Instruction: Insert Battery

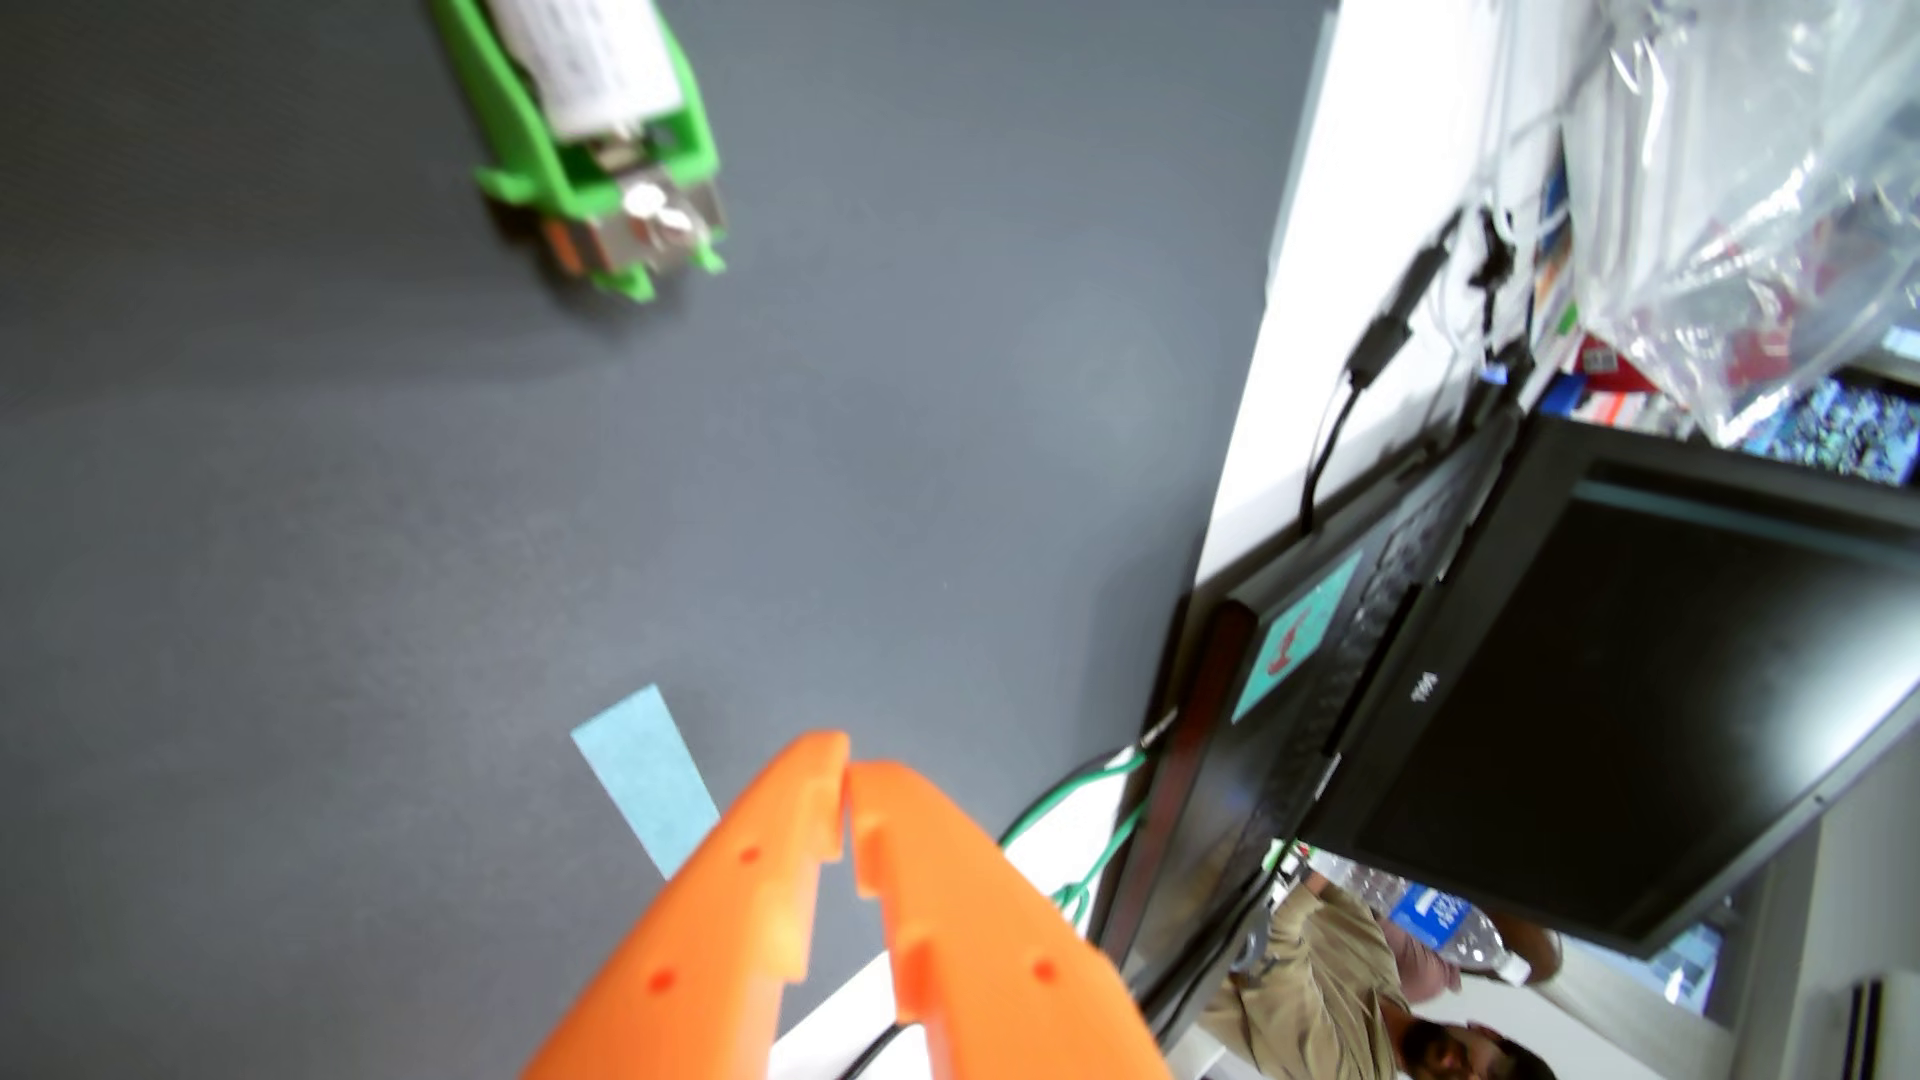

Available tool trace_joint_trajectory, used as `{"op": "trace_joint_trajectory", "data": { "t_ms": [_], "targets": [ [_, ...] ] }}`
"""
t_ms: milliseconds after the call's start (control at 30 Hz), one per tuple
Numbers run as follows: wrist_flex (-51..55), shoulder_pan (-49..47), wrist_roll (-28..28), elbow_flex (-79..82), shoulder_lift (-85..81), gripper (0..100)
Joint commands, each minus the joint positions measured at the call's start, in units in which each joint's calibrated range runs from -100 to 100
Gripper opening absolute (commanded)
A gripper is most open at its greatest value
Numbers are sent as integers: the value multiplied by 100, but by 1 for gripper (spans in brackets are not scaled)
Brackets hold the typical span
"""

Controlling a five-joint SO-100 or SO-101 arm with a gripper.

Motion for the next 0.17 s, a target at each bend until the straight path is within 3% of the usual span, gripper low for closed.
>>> {"op": "trace_joint_trajectory", "data": {
  "t_ms": [0, 133],
  "targets": [
    [-61, 228, 197, 232, -512, 1],
    [-61, 122, 284, 808, -1113, 1]
  ]
}}
